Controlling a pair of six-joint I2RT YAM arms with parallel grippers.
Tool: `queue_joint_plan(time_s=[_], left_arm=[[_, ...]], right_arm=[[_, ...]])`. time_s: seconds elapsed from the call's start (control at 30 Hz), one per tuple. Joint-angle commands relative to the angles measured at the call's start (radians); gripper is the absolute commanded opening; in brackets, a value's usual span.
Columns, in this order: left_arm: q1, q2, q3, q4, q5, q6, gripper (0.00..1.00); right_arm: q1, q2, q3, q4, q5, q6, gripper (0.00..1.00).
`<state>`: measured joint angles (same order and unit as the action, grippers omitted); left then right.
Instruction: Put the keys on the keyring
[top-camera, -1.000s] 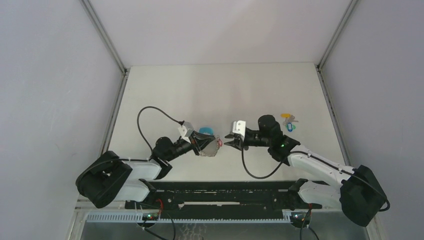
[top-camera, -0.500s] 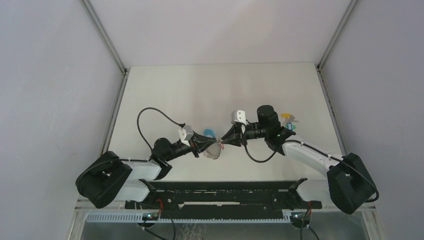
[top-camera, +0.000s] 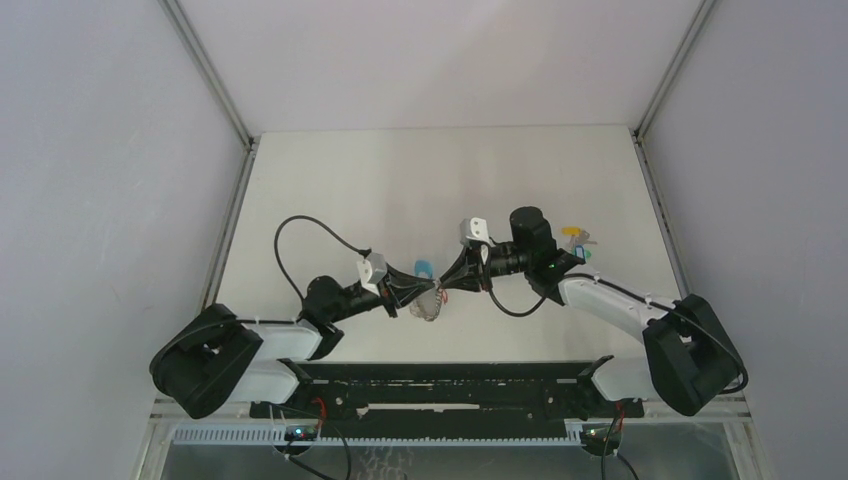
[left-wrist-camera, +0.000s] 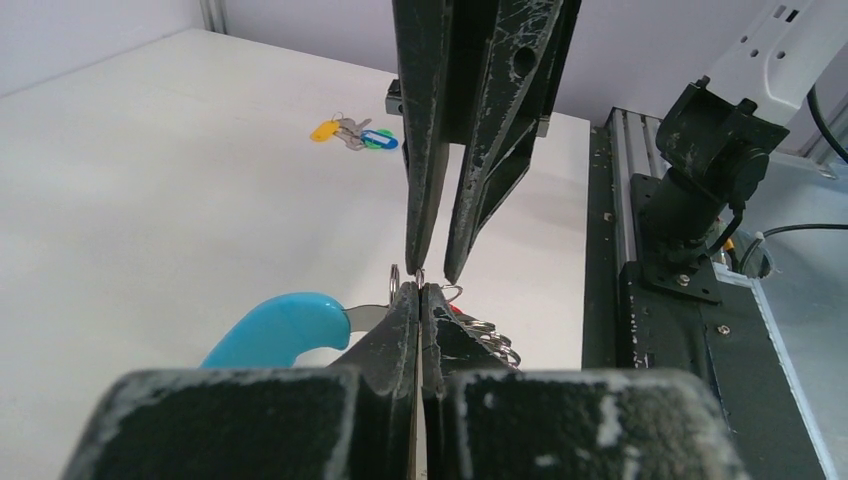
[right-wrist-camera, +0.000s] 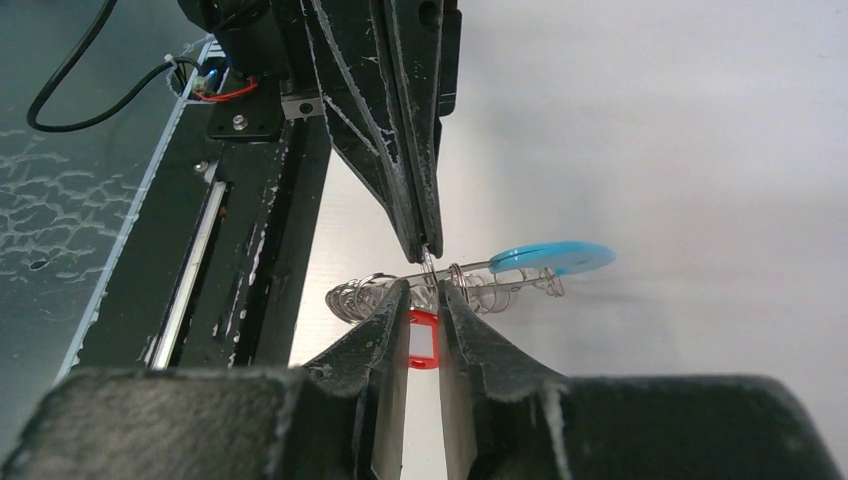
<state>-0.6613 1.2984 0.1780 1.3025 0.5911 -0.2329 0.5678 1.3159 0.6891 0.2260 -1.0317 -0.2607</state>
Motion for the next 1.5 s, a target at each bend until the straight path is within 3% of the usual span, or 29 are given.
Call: queue_joint_plan(time_s=[0.0, 0.4, 0.67, 0.77, 0.9, 1.0, 1.2, 1.47], left_arm=[[-0.004, -0.032, 0.018, 0.08, 0.027, 0.019, 0.0], [-0.004, -0.043, 0.023, 0.081, 0.036, 0.018, 0.0], [-0.004, -0.045, 0.021, 0.084, 0.028, 0.02, 0.0], [-0.003, -0.051, 0.015, 0.064, 0.014, 0.031, 0.06], [-0.001, -0.088, 0.036, -0.083, 0.015, 0.093, 0.29], [-0.002, -0.137, 0.055, -0.2, 0.006, 0.144, 0.39], [-0.001, -0.192, 0.086, -0.334, 0.002, 0.213, 0.44], [-0.002, -0.174, 0.135, -0.334, 0.064, 0.226, 0.43]], right_arm=[[-0.008, 0.01, 0.041, 0.048, -0.037, 0.026, 0.16], [-0.006, 0.041, 0.064, 0.033, -0.079, 0.018, 0.13], [0.001, 0.043, 0.1, -0.074, -0.083, -0.042, 0.0], [0.002, 0.021, 0.136, -0.206, -0.054, -0.109, 0.0], [0.015, -0.013, 0.219, -0.426, 0.045, -0.212, 0.0], [0.032, -0.019, 0.291, -0.586, 0.128, -0.278, 0.0], [0.105, 0.006, 0.44, -0.857, 0.329, -0.382, 0.0], [0.198, 0.001, 0.539, -0.991, 0.491, -0.45, 0.0]])
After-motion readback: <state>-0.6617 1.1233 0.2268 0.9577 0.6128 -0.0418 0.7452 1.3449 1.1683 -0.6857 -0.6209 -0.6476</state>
